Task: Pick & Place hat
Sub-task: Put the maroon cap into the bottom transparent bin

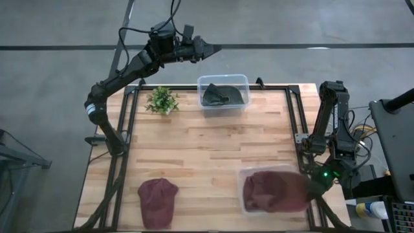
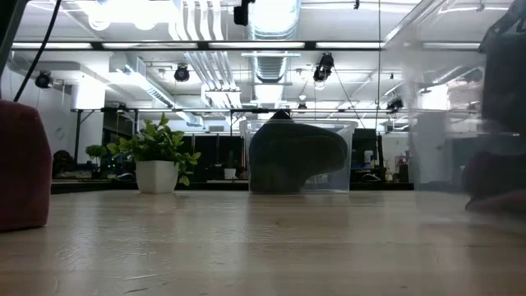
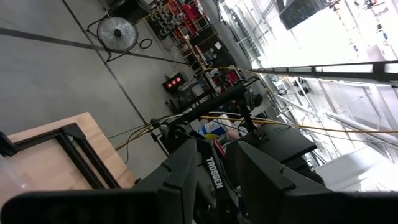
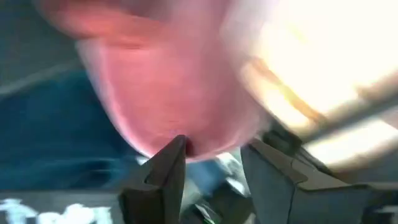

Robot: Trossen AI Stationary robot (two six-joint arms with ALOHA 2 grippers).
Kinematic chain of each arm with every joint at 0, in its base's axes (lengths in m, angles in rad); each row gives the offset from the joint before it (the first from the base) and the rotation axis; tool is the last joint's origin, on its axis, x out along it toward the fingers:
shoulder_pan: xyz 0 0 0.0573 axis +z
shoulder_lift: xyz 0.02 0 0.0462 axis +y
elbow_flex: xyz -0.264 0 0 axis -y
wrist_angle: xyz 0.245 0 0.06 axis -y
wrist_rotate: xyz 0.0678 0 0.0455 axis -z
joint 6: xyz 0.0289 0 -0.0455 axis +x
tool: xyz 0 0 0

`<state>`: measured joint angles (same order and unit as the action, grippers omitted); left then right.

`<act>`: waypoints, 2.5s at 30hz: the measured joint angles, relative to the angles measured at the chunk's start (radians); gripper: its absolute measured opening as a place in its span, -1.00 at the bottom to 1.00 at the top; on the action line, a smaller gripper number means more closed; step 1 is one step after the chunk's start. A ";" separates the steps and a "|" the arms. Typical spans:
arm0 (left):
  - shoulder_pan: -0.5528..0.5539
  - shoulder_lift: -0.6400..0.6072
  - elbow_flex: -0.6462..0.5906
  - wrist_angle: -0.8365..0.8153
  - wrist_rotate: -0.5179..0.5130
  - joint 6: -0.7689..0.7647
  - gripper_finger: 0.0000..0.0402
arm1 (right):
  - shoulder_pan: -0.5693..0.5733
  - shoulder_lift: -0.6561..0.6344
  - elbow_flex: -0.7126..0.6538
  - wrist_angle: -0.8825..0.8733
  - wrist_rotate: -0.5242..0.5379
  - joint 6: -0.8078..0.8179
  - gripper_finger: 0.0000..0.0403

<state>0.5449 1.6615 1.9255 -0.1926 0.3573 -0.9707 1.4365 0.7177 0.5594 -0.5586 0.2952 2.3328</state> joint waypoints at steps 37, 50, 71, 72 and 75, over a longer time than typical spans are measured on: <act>-0.021 -0.030 -0.002 -0.014 0.554 0.007 -0.47 | -0.139 -0.021 0.009 0.869 0.887 -1.273 -0.28; -0.279 -0.139 -0.002 -0.335 0.650 0.023 -0.47 | -0.280 -0.029 0.009 1.070 0.882 -1.591 -0.28; -1.057 -0.245 -0.031 -0.806 -0.300 -0.397 -0.47 | -0.298 -0.027 0.009 1.064 0.628 -1.585 -0.28; -1.088 -0.236 -0.039 -0.810 -0.302 -0.453 -0.47 | -0.298 -0.027 0.009 1.064 0.628 -1.585 -0.28; -1.181 -0.210 -0.070 -0.804 -0.343 -0.591 -0.47 | -0.298 -0.027 0.009 1.064 0.618 -1.585 -0.28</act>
<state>-0.6358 1.4519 1.8560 -0.9970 0.0138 -1.5618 1.1385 0.6903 0.5684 0.5049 0.9135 0.7478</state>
